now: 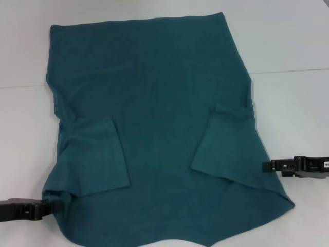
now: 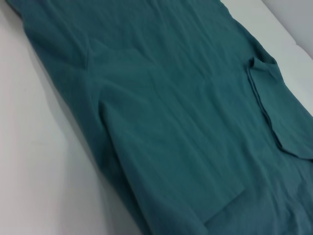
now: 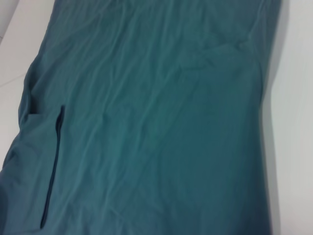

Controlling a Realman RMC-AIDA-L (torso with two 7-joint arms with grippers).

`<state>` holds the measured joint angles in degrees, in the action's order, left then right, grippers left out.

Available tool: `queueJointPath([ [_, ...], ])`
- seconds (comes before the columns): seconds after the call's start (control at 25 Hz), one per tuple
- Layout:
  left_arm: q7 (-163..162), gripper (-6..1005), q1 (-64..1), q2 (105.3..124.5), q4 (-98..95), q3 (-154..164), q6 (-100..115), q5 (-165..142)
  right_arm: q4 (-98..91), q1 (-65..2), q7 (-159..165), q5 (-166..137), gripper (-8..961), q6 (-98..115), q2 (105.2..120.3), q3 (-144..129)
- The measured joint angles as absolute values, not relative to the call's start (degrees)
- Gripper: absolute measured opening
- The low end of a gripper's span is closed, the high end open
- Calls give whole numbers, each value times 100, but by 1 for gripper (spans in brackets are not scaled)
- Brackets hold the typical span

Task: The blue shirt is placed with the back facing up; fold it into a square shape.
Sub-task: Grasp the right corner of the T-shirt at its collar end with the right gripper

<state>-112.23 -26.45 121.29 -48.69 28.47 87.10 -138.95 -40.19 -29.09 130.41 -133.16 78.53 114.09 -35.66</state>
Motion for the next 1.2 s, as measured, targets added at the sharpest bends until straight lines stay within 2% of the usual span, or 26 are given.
queueJointPath([
  [0.76,-11160,12,-2663,12113,-4869,2815,8710,-13895,-4031,-2975,13067,-13298,864,7585,11549,-4041],
  [1.2,-11158,13,-2675,12124,-4795,2812,8623,-13868,-4297,-2869,13066,-13297,865,8492,11525,-4020],
])
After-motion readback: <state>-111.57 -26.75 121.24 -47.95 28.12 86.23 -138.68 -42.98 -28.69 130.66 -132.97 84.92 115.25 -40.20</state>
